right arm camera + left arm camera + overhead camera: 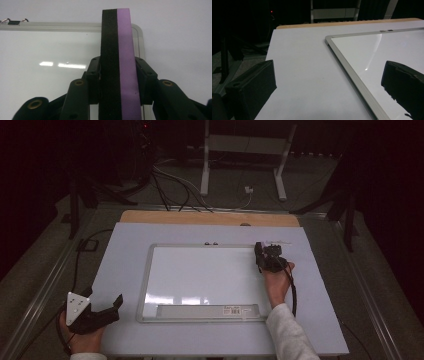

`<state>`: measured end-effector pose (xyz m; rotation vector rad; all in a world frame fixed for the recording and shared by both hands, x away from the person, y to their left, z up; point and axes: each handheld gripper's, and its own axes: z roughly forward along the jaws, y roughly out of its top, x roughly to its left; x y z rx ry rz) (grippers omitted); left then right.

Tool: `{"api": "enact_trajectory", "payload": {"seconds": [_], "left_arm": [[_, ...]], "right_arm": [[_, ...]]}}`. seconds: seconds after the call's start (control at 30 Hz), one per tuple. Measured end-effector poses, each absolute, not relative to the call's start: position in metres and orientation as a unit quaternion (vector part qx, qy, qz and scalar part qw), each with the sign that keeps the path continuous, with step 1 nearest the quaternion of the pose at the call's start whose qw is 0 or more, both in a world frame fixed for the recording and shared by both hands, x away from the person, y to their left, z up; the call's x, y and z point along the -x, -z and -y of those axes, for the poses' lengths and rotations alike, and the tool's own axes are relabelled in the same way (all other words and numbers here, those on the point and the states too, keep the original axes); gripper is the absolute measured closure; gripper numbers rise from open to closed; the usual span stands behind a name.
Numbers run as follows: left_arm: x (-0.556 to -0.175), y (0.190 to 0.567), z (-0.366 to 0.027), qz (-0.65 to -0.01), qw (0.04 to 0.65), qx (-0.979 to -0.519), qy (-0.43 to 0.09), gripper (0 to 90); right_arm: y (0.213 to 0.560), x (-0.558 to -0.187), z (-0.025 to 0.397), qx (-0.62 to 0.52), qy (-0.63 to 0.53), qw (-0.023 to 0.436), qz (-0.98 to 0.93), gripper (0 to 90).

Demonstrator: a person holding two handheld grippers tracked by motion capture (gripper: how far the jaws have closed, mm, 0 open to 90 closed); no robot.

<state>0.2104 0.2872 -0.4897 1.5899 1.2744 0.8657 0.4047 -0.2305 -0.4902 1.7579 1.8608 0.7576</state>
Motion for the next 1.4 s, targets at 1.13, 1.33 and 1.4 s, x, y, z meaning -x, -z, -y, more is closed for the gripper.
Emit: {"api": "enact_trajectory", "payload": {"seconds": [1.13,1.33,1.4], "left_arm": [[-0.210,0.489,-0.287,-0.515,0.447,-0.642,-0.350,0.4],[-0.209,0.489,-0.288,-0.515,0.448,-0.642,-0.350,0.5],[-0.209,0.489,-0.288,-0.515,0.449,-0.640,-0.350,0.4]], "right_arm": [[0.452,-0.371,0.233,-0.544,-0.375,0.239,-0.712,1.0],[0.445,-0.358,0.236,-0.526,-0.385,0.251,-0.715,0.3],[0.443,-0.354,0.236,-0.520,-0.387,0.252,-0.719,0.2]]}}
